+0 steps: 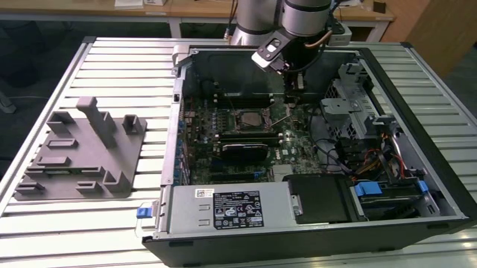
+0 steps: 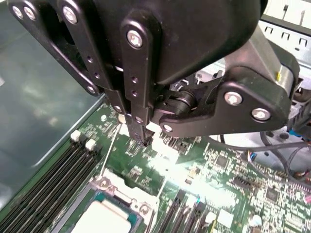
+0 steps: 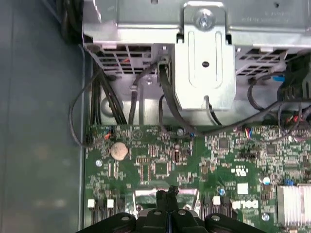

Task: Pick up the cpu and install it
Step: 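Close the cpu cover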

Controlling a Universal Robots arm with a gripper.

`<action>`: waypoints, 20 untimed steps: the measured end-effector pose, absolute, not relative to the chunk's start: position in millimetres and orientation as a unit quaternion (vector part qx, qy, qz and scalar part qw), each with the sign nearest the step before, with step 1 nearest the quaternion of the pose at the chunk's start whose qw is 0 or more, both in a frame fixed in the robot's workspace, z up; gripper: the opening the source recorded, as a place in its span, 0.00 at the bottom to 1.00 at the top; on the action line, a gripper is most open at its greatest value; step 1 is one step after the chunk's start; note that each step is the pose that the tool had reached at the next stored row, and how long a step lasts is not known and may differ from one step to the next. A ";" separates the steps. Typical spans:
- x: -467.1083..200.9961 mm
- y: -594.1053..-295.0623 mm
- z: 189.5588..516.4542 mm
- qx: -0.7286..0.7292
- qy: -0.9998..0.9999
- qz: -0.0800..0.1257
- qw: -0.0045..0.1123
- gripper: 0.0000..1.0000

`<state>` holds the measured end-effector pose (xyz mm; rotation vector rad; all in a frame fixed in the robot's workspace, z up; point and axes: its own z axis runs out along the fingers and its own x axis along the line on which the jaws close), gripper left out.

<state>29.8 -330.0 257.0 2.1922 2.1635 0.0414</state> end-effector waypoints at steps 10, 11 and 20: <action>51.3 -329.7 253.5 0.711 0.702 0.013 0.031 0.11; 52.3 -329.7 252.9 0.711 0.702 0.013 0.030 0.11; 53.9 -329.6 243.0 0.711 0.702 0.010 0.027 0.11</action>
